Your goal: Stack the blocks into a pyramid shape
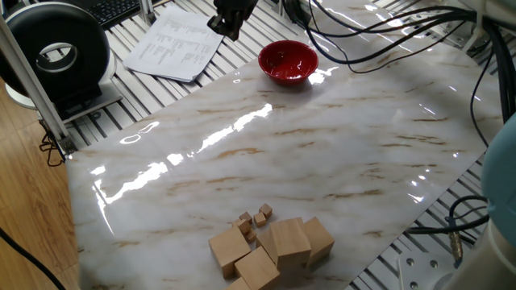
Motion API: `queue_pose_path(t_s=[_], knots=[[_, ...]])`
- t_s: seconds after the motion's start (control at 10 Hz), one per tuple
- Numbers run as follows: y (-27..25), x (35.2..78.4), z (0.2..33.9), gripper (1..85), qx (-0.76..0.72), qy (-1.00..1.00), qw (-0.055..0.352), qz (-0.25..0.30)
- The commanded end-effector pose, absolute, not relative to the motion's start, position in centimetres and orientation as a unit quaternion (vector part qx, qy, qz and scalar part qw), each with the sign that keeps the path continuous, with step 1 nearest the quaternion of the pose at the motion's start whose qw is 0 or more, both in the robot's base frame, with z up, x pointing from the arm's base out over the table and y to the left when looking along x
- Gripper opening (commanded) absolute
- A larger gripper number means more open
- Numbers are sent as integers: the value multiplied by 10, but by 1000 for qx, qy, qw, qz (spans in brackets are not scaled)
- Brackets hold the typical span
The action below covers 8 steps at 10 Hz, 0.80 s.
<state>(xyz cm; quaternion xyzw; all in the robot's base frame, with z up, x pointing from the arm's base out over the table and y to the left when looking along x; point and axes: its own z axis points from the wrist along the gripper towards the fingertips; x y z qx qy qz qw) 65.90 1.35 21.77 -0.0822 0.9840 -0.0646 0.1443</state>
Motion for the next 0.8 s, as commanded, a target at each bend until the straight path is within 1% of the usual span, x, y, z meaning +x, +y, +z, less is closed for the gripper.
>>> queue_pose_path(t_s=[0.0,0.2,0.3,0.5,0.7], knots=[[28,660,218,10,-86,985,149,-34],[37,663,213,10,-77,986,148,-22],[32,663,212,10,-80,985,147,-34],[40,667,210,10,-99,983,151,-26],[38,663,206,10,-155,977,138,-46]])
